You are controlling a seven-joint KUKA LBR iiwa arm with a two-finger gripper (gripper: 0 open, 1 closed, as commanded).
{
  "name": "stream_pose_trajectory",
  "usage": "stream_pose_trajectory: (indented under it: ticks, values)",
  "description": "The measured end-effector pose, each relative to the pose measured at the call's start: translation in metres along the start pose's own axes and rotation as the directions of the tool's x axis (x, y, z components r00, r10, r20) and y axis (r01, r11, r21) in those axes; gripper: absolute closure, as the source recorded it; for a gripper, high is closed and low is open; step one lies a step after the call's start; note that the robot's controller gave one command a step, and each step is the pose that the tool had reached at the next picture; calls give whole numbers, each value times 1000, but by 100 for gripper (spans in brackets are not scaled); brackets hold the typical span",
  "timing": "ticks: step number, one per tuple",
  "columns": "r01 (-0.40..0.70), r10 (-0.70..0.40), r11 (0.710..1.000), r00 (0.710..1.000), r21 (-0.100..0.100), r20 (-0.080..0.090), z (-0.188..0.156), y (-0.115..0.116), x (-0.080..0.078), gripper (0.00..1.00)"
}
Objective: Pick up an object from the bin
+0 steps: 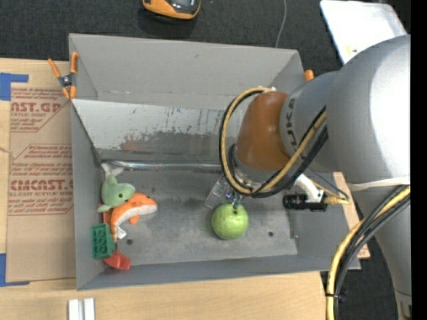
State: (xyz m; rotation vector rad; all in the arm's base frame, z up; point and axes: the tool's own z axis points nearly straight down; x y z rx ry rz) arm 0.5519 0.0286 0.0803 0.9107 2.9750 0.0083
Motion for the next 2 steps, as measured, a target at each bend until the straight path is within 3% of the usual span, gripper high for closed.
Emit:
stream_pose_trajectory:
  ticks: [1, 2]
  values:
    - [-186, 186, 983, 983, -4, 4, 3, 21, 17, 100]
    - [41, -41, 999, 999, 2, -3, -19, 16, 25, 100]
